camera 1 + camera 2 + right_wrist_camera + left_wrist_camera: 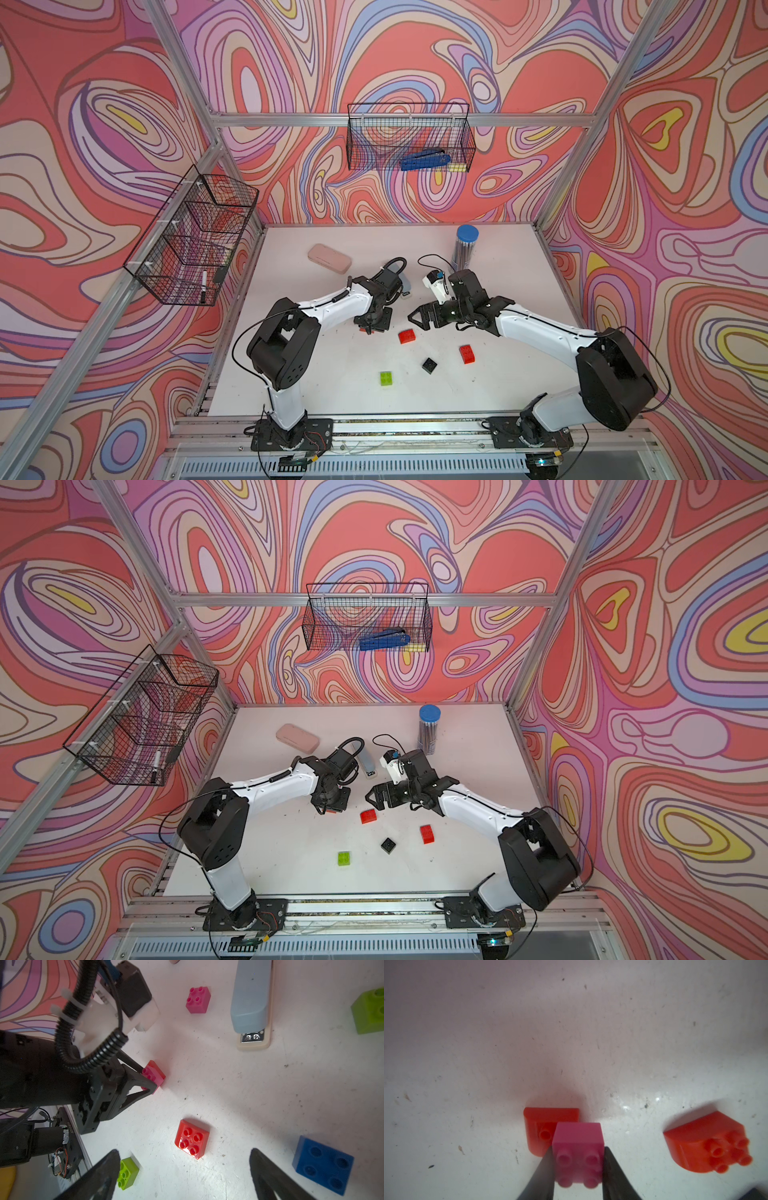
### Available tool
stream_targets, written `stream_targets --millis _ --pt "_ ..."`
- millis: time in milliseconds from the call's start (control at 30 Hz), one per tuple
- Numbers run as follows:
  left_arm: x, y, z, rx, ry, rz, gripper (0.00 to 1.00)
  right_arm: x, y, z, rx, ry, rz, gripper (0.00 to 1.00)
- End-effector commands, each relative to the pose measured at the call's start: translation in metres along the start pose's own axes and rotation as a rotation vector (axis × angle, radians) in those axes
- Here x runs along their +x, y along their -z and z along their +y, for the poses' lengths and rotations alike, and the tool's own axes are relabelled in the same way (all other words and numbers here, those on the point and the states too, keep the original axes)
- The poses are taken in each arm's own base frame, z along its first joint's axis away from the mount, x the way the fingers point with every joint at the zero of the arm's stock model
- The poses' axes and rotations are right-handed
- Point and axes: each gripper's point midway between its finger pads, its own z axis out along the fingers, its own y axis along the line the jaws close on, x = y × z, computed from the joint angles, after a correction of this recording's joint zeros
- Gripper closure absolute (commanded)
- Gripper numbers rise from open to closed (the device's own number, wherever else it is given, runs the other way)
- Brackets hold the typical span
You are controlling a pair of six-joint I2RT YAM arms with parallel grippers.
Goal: Assemble the letter s with lego
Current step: Assemble the lego brick with the lego brick, then pick up the lego brick from the center of the board.
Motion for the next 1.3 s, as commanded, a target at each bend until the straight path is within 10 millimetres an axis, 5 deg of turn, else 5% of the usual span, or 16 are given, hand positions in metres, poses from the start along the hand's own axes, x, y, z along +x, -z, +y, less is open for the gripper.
stream_targets --millis 0,600,933,1267 --pt "0.003 -0.008 0.012 -0.057 -0.001 0.028 0.57 -0.008 0.009 0.004 0.002 0.023 -0.025 0.02" --pt "-0.053 0.034 0.014 -0.023 0.087 -0.102 0.31 -0.018 0.022 0.009 0.016 0.053 -0.042 0.02" --pt "-0.104 0.018 0.017 0.021 0.179 -0.13 0.3 -0.022 0.021 0.011 0.004 0.046 -0.051 0.02" --pt "-0.131 -0.011 0.023 -0.014 0.284 -0.137 0.35 -0.027 0.02 0.008 0.018 0.046 -0.069 0.02"
